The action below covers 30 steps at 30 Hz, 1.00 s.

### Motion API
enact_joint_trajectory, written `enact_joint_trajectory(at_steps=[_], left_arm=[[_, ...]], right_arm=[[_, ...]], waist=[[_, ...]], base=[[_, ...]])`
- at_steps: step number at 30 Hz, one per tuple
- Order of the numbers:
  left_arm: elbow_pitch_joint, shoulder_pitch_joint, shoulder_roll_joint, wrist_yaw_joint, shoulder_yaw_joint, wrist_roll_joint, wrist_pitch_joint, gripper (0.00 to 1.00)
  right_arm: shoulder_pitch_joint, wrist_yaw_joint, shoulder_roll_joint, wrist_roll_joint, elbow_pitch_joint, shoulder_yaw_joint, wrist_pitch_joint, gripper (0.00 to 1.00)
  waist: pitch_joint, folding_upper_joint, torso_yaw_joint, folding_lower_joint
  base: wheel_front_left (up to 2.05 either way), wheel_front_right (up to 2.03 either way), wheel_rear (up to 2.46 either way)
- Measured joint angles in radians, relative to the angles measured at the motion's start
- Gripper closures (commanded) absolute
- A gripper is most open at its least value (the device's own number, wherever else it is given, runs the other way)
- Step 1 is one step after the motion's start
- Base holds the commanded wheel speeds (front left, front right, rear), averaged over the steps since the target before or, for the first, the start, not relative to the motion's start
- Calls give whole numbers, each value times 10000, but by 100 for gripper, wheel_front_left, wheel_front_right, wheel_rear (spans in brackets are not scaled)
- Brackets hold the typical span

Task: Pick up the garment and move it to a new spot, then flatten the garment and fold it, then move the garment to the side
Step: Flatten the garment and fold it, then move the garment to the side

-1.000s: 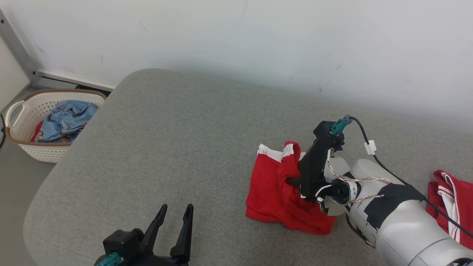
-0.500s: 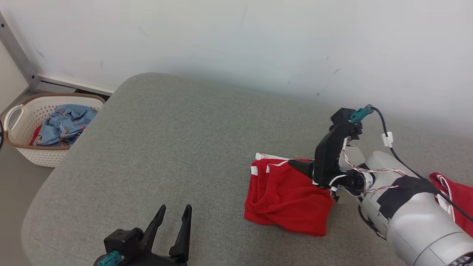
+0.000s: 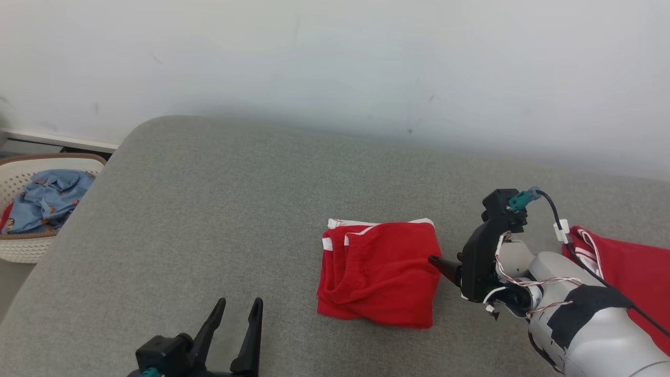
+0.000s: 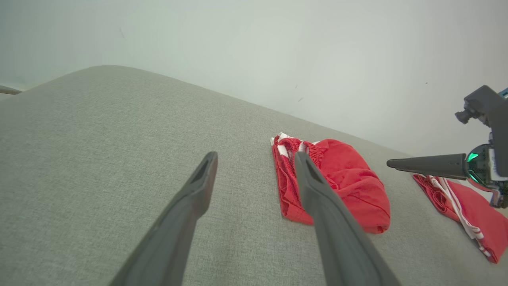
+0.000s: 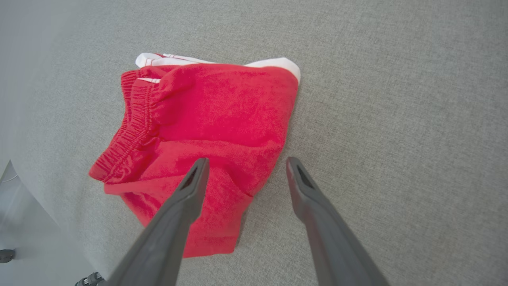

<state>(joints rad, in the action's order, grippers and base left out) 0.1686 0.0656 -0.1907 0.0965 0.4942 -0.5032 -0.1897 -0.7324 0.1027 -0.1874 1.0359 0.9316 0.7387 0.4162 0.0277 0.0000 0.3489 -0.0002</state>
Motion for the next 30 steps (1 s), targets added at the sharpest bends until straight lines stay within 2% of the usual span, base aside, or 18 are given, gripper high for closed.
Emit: enact_joint_trajectory(at_steps=[5,19,25,30], left_arm=[[-42,221,136,-13,245,31,48,0],[100,450,328,-88,336,31,130,0],[186,519,416,-105,441,31,136,0],[247,653,523,-178,481,31,148,0]], right_arm=[[157,0,-134,23,6,-159,-257,0],[100,-2,-102,215,238,-512,-662,0],[85,-98,-44,217,499,-454,-608,0],[84,-228,19,178,863,-92,92,0]], waist=[[-250,0,-68,1],[-475,0,451,2],[-484,0,606,2],[-518,0,828,2]], base=[[0,0,0],[0,0,0],[0,0,0],[0,0,0]])
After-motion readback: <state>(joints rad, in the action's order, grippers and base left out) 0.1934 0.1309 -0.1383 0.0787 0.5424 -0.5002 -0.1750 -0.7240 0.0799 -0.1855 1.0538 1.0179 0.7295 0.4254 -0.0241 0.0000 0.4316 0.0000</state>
